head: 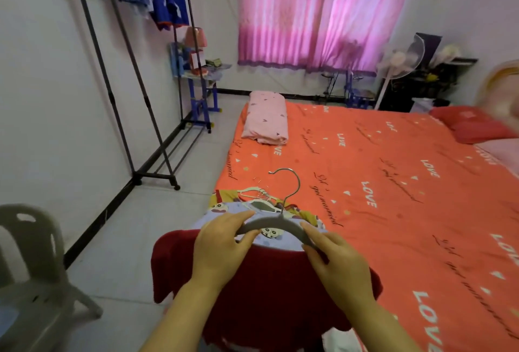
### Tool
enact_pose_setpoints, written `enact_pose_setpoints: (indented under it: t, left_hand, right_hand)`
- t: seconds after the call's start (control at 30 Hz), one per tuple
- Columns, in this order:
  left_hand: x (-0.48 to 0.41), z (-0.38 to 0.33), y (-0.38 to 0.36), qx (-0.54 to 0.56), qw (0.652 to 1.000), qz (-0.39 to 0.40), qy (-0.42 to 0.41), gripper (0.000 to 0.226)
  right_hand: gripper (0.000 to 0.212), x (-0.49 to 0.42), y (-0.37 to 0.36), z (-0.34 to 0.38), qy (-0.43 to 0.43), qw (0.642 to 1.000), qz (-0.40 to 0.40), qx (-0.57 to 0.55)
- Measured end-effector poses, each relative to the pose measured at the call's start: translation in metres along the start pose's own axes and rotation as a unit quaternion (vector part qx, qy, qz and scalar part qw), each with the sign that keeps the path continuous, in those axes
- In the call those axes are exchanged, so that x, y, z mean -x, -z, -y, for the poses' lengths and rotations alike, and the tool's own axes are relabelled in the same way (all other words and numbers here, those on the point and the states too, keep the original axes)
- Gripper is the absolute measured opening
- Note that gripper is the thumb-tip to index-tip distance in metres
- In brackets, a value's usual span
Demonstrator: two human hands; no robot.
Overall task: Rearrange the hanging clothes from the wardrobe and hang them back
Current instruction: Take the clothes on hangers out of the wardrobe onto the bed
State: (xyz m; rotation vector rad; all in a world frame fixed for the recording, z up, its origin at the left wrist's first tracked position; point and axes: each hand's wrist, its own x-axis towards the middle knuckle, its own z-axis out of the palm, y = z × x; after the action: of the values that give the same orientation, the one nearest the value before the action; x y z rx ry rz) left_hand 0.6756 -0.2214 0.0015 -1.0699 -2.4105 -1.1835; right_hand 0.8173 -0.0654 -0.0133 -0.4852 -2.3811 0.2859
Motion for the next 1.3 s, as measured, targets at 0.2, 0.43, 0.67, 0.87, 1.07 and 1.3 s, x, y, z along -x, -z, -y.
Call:
enact_pose_setpoints:
  t: [0.2,0.43,0.67,0.87,1.07,1.3]
  left_hand:
    - [-0.065,0.05,-0.06,0.002,0.998,0.04,0.057,0.032]
    - [-0.158,0.109,-0.153,-0.029,0.988,0.088,0.123,0.031]
    - [-0.219,0.181,-0.24,-0.103,0.972,0.142,0.155,0.031]
    - [-0.208,0.221,-0.285,-0.149,0.939,0.212,0.226,0.044]
    - [-0.174,0.231,-0.28,-0.193,0.902,0.267,0.277,0.049]
    - [-0.162,0.217,-0.209,-0.241,0.89,0.241,0.304,0.048]
  right_hand:
    - [0.043,-0.059,-0.074,-0.048,-0.043,0.995,0.074,-0.049]
    - [0.042,-0.144,-0.168,-0.125,-0.083,0.976,0.182,-0.083]
    - [0.044,-0.204,-0.275,-0.182,-0.123,0.951,0.266,-0.101]
    - [0.044,-0.197,-0.344,-0.212,-0.15,0.901,0.399,-0.079]
    - [0.043,-0.173,-0.35,-0.203,-0.11,0.867,0.483,-0.065]
    - [0.048,-0.196,-0.333,-0.149,-0.012,0.858,0.51,-0.056]
